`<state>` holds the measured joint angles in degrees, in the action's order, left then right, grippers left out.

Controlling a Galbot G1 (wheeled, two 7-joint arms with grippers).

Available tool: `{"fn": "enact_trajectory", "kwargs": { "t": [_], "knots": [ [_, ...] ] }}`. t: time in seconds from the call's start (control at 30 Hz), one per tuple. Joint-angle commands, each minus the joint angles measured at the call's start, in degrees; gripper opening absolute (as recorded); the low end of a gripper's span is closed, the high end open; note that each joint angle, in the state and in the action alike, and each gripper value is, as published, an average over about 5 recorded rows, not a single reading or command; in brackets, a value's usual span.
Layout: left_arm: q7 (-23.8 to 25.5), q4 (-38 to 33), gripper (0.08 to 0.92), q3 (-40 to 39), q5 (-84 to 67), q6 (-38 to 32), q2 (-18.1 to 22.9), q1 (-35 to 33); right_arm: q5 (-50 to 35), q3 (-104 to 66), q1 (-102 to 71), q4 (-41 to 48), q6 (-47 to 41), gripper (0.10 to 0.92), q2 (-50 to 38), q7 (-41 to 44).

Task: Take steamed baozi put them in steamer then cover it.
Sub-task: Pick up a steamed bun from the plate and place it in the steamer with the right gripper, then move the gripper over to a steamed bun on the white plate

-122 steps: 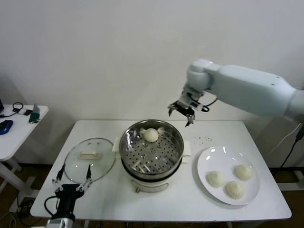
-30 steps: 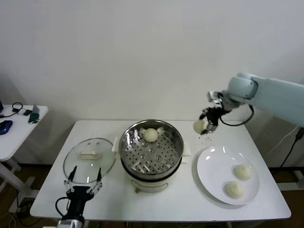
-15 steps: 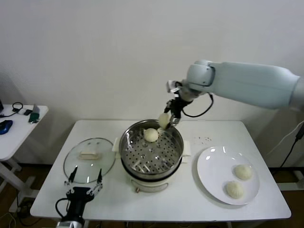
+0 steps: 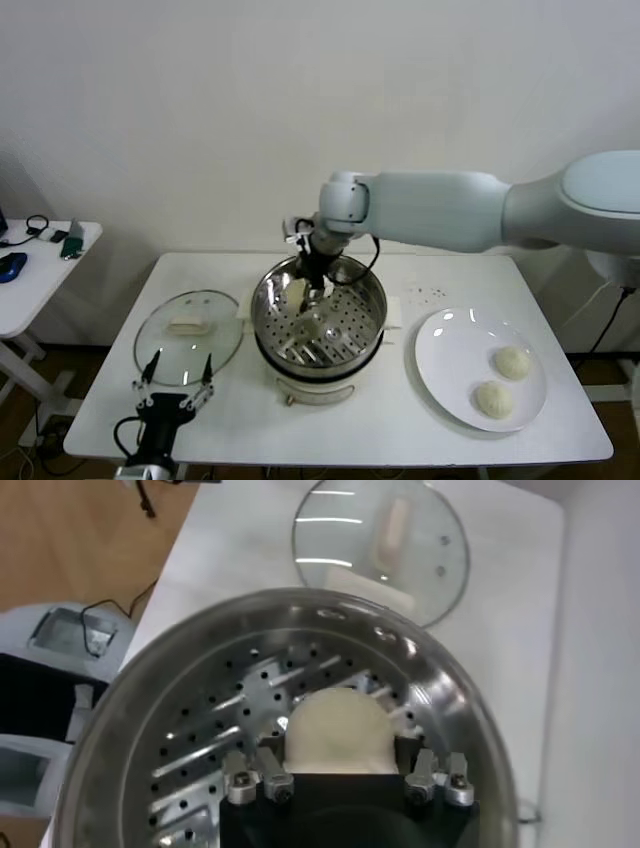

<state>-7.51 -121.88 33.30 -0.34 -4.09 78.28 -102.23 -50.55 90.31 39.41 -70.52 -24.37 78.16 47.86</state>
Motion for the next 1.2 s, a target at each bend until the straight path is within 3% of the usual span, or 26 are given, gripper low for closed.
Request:
{"fn": "enact_trajectory", "kwargs": {
  "t": [0.03,0.33,0.57,0.77,0.97,1.2],
  "knots": [
    [0.00,0.44,0.823,0.15,-0.45,-0.08,-0.12,-0.05,0.74,0.20,-3.93,1.60,-0.37,0.696,4.10,-0.67],
    [-0.02,0.80,0.823,0.22,-0.62,-0.11,-0.09,0.21,2.59,0.20,-4.73,3.33,-0.20,0.699,5.04,0.42],
    [-0.02,1.12,0.823,0.64,-1.03,-0.26,-0.24,0.09,3.54,0.27,-4.21,2.70,0.12,0.811,3.89,1.97],
    [-0.06,1.28,0.823,0.82,-1.31,-0.33,-0.20,0.05,3.75,-1.33,-1.53,1.58,1.05,0.822,0.79,3.58],
    [-0.09,1.34,0.823,0.84,-1.41,-0.44,-0.17,0.08,7.17,-0.01,6.92,-3.34,5.32,0.823,-8.06,8.75],
    [-0.20,1.51,0.823,0.86,-1.49,-0.32,-0.13,0.66,13.72,1.00,13.17,-12.99,8.97,0.823,-24.44,12.39]
  ]
}}
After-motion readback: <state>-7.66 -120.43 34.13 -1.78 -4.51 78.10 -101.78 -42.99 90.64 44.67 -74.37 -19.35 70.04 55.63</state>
